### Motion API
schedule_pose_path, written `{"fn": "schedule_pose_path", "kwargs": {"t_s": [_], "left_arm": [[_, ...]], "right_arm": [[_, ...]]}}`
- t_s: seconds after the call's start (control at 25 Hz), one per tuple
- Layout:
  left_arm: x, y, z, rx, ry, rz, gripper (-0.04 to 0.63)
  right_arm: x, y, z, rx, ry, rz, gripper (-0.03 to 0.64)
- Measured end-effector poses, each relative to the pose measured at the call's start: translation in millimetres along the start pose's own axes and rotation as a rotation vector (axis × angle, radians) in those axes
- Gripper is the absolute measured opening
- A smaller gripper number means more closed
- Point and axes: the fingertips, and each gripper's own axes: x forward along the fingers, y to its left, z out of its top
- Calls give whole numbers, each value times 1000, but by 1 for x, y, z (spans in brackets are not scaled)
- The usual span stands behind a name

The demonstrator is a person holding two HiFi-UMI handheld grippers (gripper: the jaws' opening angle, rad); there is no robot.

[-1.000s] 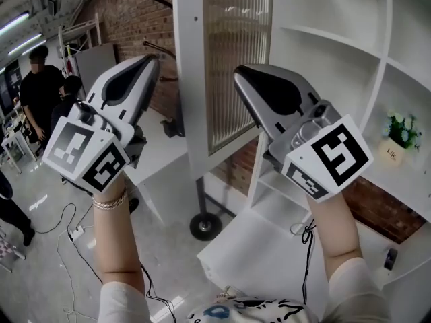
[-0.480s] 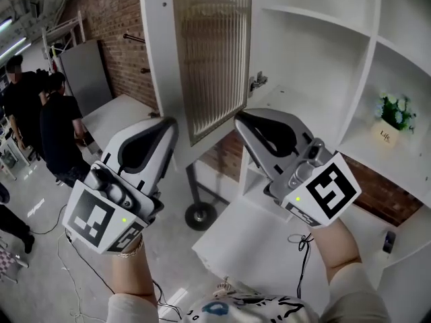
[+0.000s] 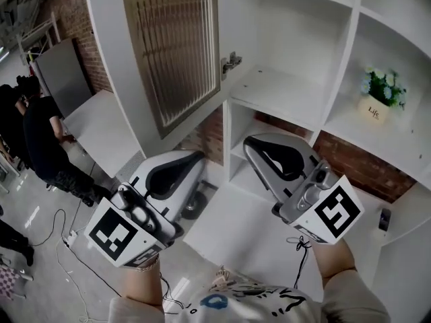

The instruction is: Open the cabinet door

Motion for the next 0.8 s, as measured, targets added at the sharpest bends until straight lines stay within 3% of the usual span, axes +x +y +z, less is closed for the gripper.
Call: {"fn": "schedule_pose_path", "kwargs": {"t_s": [0.12,0.36,0.8], "left_arm": [[17,-18,-21,-110,-12,-97,15],[37,-30,-66,-117,60,-113,15],[64,-60,-129,-198,138,-189,15]], "right_arm": [[-16,-3,-14,38,31,-32,28],[-44,2,-48,98,89,-60,28],[-93,4,-108,175,252,-201,28]]}}
